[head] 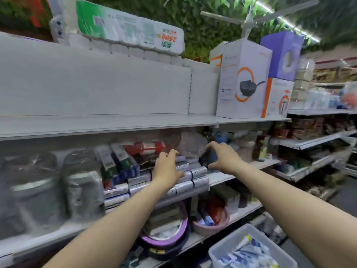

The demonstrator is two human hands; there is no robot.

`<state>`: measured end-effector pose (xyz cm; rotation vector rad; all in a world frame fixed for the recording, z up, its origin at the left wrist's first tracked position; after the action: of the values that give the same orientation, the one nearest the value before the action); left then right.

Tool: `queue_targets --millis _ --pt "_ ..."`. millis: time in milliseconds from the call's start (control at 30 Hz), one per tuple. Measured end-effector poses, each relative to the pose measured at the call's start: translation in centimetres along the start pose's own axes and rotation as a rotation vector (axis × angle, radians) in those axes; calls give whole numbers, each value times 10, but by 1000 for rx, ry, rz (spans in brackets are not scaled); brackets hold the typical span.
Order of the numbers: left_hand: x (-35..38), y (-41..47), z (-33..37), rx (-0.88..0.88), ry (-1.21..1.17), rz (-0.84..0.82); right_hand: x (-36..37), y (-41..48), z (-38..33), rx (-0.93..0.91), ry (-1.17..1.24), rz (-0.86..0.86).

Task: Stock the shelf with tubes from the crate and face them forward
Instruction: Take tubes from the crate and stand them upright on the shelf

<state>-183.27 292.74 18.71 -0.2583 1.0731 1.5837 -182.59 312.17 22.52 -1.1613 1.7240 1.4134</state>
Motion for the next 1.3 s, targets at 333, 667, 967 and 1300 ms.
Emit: queue_targets --millis 333,667,967,1300 --pt "219 33 84 127 -32 -246 48 -9 230 269 -63 -94" --pt "462 108 91 83 -57 -498 162 48 424 401 -162 -305" --pt "631 67 19 -139 18 -827 313 18 540 557 -33 -607" --pt "731 -45 -69 -681 51 -936 462 -25 633 598 129 -896"
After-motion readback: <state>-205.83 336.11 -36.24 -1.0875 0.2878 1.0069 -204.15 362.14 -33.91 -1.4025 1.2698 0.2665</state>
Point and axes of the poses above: each hand's wrist, its own y-axis towards the middle knuckle, its own x-axis out of the palm, z = x × y, the point moved 9 cm from there along y, towards the middle knuckle, and after that the axes turned 7 degrees about z, right-handed, at the moved point
